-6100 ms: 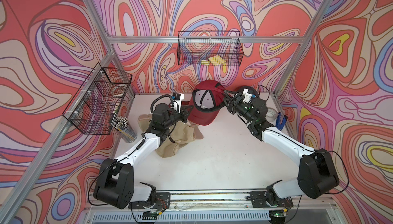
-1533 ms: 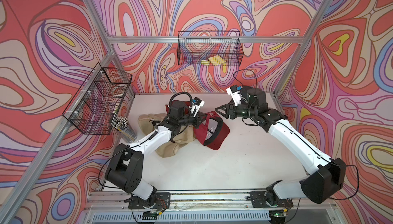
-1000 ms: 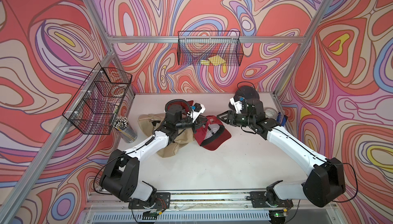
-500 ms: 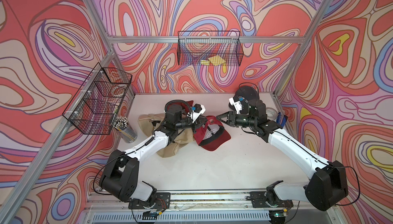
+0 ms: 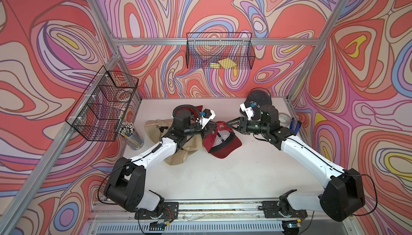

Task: Open the adjustable buckle of the baseball cap
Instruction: Open the adjustable buckle on the baseball cap.

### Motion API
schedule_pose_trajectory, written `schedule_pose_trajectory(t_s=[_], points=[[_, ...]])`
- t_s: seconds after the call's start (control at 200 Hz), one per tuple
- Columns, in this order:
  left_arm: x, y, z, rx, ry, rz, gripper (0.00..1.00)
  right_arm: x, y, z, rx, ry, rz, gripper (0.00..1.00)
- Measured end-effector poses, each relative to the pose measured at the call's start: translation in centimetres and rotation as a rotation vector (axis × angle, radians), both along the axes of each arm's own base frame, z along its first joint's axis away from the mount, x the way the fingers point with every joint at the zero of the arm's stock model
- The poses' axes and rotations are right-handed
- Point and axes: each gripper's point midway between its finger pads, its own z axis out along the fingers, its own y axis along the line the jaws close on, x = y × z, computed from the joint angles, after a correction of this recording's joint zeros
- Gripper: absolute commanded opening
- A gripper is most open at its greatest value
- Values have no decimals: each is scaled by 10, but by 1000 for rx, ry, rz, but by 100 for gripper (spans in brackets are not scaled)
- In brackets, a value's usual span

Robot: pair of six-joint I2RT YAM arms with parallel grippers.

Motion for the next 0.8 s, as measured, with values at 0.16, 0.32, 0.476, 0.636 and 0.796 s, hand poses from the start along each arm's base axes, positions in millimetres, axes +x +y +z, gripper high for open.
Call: schedule_pose_trajectory(t_s=[0.16, 0.32, 0.476, 0.636, 0.796], points=[[1, 0, 0, 1, 0, 4, 0, -5, 3, 4, 23, 3, 33, 46], [1, 0, 0, -1, 3, 5, 0, -10, 6, 8, 45, 12, 64, 46], [1, 0, 0, 0, 4, 5, 0, -13, 8, 13, 67, 3, 90, 43], [1, 0, 0, 0, 4, 5, 0, -14, 10, 18, 87, -12, 106, 35], [1, 0, 0, 0, 4, 5, 0, -16, 12, 24, 107, -26, 123, 32]])
